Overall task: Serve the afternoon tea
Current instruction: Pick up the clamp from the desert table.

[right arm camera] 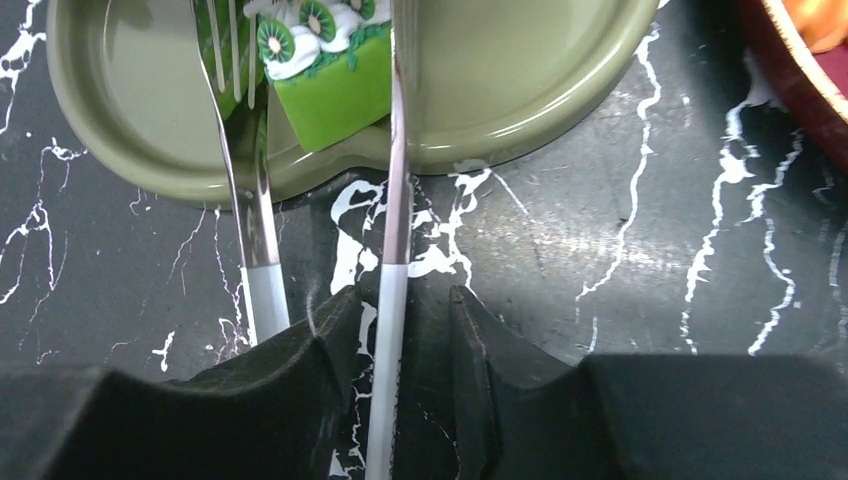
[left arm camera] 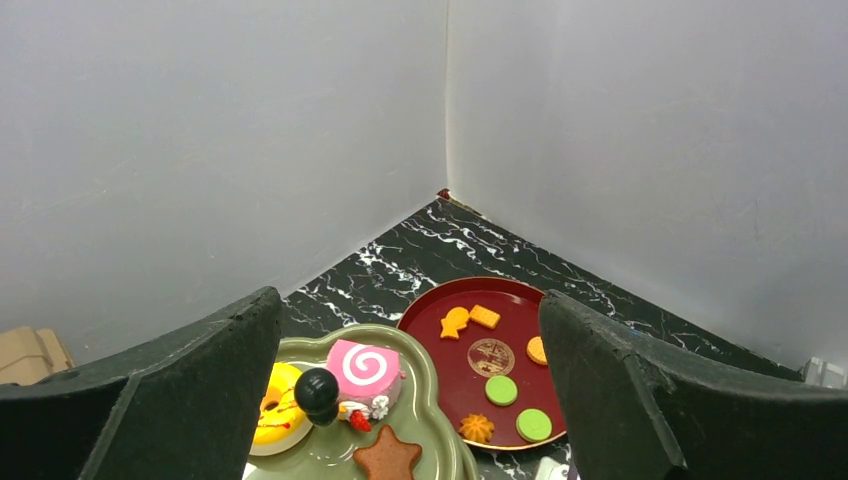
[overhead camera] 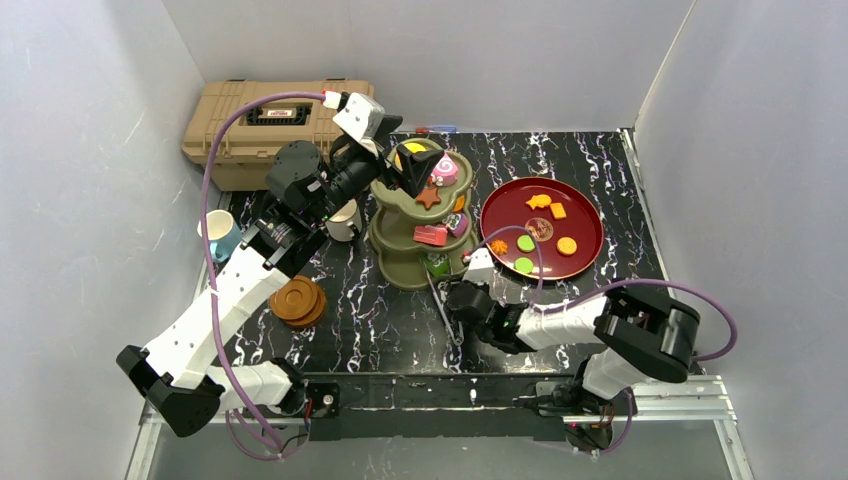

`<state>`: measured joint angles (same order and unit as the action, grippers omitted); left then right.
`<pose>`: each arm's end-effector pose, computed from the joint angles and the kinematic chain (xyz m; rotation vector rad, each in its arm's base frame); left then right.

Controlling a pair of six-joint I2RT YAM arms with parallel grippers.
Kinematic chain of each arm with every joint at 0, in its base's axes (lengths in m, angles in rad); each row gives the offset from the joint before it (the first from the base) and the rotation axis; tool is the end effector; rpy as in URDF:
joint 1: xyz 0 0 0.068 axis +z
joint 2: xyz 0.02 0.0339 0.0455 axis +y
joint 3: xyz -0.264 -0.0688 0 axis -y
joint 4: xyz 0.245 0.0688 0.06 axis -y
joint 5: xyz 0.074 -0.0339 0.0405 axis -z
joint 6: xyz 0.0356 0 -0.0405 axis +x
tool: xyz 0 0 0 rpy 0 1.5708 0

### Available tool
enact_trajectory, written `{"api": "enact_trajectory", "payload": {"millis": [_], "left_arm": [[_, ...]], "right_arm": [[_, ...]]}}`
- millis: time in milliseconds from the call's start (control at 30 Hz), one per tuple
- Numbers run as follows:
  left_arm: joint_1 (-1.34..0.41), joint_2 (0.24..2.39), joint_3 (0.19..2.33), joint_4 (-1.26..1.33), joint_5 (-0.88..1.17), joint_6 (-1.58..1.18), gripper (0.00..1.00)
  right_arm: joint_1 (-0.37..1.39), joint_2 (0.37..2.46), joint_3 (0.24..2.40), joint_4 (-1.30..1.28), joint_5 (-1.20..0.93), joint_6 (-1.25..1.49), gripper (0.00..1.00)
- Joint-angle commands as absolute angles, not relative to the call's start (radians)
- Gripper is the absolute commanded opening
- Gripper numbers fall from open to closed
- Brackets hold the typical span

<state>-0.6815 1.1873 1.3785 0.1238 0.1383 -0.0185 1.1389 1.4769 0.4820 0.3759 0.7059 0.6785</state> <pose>0.1944 -0.1640 0.4976 0.5335 1.1737 -0.6897 0.1304 0.2277 0.1449 -0.0871 2.0454 0.3621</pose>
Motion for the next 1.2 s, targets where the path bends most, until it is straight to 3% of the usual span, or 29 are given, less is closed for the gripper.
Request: {"api": "enact_trajectory", "payload": {"millis": [0,167,600,900,1167], "left_arm": [[-0.669,1.149,1.373,0.134,0.126,-0.010,0.98],[-0.666,1.142,1.369,0.133,0.126,-0.011,0.98],[-0.663,1.138,1.362,0.134,0.132,-0.021,0.98],[-0.662,1.134,1.362,0.133,0.139,-0.021,0.98],[-0.662,1.133,1.373,0.124,0.142,-0.011,0.98]], "right_arm": [[1.128,1.531,0.544,0.428,0.651,0.688,0.41],[1.127,1.515,0.547,0.407,0.677,0.683,0.01],[1.127,1.338,0.540,0.358,0.777,0.597,0.01],[1.108,1.183,0.553,-0.097,0.900,0.716,0.01],[0.885,1.145,0.606,-0.275,0.886,0.716,0.01]]}}
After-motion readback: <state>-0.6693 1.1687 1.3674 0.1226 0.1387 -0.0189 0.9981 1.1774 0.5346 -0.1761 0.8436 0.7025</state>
